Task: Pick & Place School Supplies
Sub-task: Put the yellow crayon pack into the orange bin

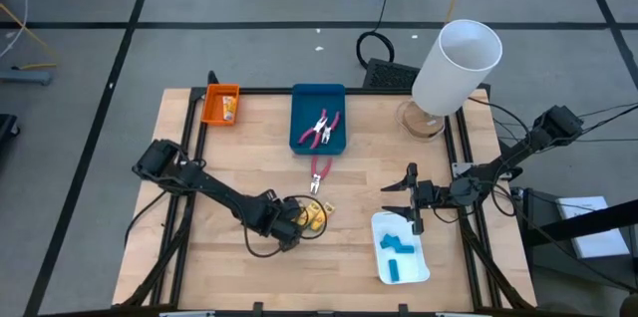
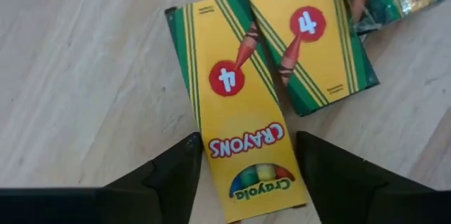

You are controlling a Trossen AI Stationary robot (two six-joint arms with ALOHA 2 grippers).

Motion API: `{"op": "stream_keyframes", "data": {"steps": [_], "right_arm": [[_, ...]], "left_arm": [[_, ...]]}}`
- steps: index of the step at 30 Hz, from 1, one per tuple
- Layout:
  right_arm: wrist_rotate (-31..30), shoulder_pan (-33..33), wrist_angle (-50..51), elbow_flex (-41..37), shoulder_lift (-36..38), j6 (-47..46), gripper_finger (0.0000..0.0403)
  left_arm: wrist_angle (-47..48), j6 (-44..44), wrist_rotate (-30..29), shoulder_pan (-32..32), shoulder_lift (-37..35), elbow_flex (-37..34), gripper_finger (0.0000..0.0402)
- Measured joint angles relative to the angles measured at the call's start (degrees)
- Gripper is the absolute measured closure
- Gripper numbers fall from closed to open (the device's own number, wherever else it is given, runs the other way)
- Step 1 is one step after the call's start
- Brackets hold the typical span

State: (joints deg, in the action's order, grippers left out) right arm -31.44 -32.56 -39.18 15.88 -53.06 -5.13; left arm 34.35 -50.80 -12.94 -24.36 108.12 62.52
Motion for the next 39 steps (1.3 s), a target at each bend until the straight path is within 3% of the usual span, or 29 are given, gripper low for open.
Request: {"op": "stream_keyframes", "data": {"steps": [9,19,27,39], "right_arm": [[0.0,0.0,0.0,0.0,0.0,0.0,0.0193],[0.0,0.0,0.0,0.0,0.0,0.0,0.0193],[0.0,0.0,0.0,0.0,0.0,0.0,0.0193],[0.0,0.0,0.0,0.0,0.0,-0.2,0.0193]], "left_arm": [[-0.1,-0.2,0.2,0.0,0.1,0.0,0.0235],[0.4,0.8,-4.6,0.0,-3.4,-0.4,0.0211],[3.1,0.5,-13.8,0.0,-9.8,-0.3,0.0242],[14.3,-11.4,-23.4,6.2,-21.8,-0.3,0.0235]]}}
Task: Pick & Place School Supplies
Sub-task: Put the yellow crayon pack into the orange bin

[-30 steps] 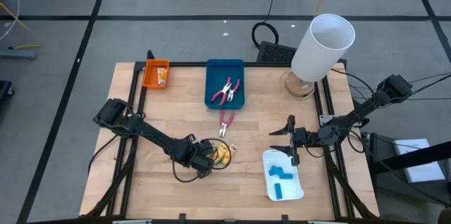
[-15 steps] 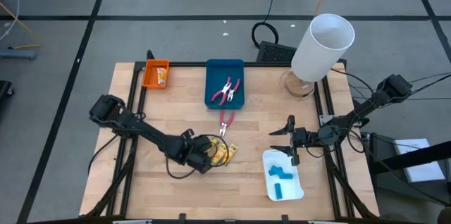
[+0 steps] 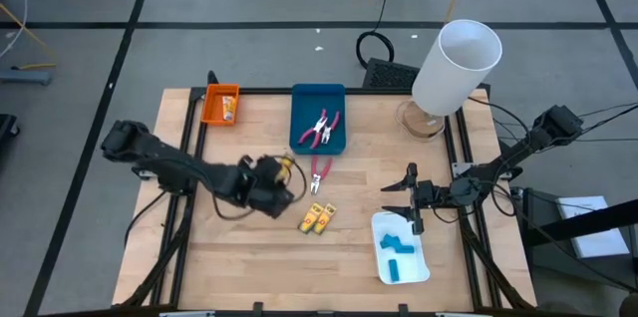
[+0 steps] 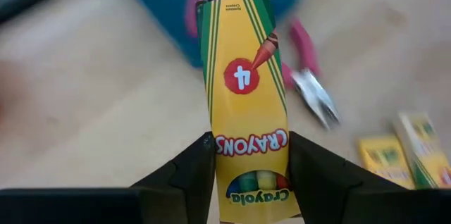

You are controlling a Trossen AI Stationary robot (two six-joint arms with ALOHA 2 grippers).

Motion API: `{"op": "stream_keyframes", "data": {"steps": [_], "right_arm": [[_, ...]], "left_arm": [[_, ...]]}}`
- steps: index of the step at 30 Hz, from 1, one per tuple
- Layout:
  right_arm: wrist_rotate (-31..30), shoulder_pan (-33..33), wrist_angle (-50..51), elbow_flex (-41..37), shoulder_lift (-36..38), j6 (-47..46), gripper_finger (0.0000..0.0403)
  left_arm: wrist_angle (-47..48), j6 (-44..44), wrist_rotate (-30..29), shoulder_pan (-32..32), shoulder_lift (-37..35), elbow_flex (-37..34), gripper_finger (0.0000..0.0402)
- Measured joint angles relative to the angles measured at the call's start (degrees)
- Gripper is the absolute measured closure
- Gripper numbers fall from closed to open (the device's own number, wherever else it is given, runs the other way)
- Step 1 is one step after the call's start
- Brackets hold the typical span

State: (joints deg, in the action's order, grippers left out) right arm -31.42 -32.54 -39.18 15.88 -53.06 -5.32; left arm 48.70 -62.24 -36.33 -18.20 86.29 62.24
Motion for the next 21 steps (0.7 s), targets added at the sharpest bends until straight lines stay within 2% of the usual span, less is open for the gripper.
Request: {"op": "stream_keyframes", "data": {"steps": [4,11,21], "right_arm": [[0.0,0.0,0.0,0.0,0.0,0.0,0.0193],[0.0,0.0,0.0,0.0,0.0,0.0,0.0193],[0.0,0.0,0.0,0.0,0.0,0.0,0.0193]], "left_arm": [[2.6,1.5,-3.2,4.3,-3.8,0.0,0.0234],[8.7,7.2,-3.3,15.1,-9.2,0.1,0.0234],[16.2,10.3,-2.2,34.3,-11.5,0.1,0.0234]]}}
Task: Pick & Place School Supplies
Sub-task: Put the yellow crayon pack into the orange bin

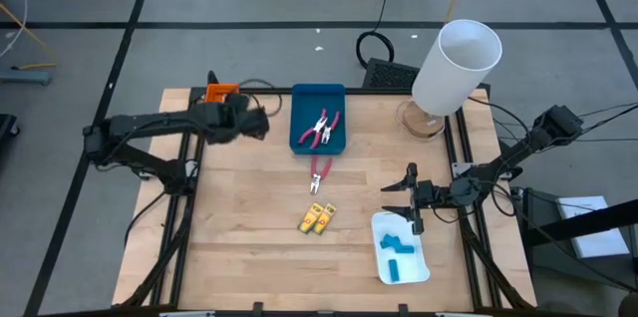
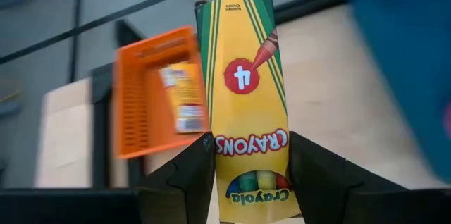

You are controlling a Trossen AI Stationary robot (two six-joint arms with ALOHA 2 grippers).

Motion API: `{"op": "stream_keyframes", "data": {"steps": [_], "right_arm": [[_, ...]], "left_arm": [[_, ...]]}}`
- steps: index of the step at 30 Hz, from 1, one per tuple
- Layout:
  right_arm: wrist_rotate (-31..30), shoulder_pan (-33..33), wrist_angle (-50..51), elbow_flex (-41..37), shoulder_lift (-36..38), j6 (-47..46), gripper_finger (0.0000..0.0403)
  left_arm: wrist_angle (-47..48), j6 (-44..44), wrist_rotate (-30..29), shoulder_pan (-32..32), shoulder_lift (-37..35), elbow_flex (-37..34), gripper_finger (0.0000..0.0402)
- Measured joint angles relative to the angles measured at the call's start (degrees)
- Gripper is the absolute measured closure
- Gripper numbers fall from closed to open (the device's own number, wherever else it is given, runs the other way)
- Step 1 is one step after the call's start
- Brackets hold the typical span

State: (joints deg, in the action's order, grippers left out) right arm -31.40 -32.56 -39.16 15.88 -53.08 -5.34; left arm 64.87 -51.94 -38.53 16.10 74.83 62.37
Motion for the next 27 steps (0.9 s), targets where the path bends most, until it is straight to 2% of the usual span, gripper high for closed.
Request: {"op": "stream_keyframes", "data": {"steps": [10,18,22,27], "right_arm": [[0.0,0.0,0.0,0.0,0.0,0.2,0.0193],[0.0,0.0,0.2,0.0,0.0,0.2,0.0193],[0.0,0.0,0.6,0.0,0.0,0.2,0.0193],[0.0,0.0,0.7,0.0,0.0,0.2,0.0193]], "left_arm": [[2.0,5.4,1.4,16.6,0.0,0.0,0.0234],[1.4,7.0,1.4,24.1,0.2,-0.3,0.0234],[-4.0,8.0,1.0,25.7,0.2,-4.0,0.0234],[-14.6,10.7,0.9,28.5,0.2,-12.4,0.0234]]}}
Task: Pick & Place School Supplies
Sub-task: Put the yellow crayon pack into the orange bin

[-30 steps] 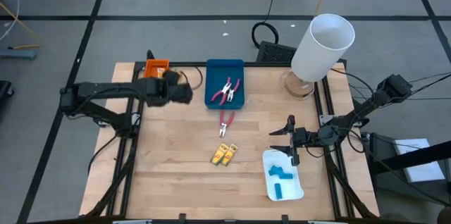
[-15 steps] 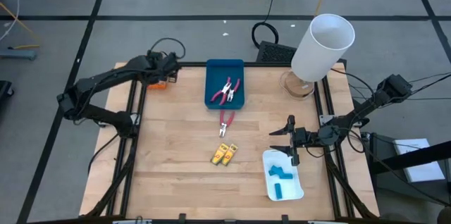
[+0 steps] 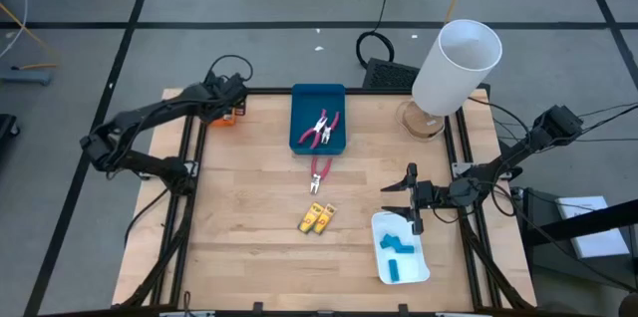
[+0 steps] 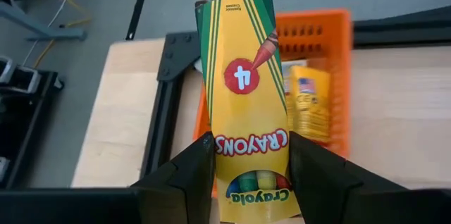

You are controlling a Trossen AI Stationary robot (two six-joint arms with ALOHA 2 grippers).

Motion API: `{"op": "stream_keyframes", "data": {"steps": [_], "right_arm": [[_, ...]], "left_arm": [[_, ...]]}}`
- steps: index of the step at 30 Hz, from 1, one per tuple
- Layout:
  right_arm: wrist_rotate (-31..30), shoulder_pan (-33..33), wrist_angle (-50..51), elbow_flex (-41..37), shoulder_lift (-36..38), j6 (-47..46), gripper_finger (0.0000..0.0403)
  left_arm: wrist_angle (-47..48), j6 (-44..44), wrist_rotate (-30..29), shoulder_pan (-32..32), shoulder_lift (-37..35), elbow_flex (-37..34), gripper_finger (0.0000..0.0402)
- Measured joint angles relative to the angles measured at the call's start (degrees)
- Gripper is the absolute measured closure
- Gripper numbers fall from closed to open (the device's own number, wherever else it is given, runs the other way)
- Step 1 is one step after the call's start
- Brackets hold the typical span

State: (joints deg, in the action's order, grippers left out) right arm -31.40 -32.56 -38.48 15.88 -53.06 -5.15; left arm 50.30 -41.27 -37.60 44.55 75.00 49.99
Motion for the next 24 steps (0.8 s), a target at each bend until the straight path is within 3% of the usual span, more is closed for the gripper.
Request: {"op": "stream_keyframes", "data": {"steps": [11,24], "right_arm": [[0.0,0.0,0.0,0.0,0.0,0.5,0.0193],[0.0,2.0,1.5,0.0,0.0,-0.6,0.0193]], "left_arm": [[-16.1,1.5,0.3,6.3,0.0,-13.9,0.0234],[-20.0,3.3,1.1,6.4,0.0,-15.6,0.0230]]}}
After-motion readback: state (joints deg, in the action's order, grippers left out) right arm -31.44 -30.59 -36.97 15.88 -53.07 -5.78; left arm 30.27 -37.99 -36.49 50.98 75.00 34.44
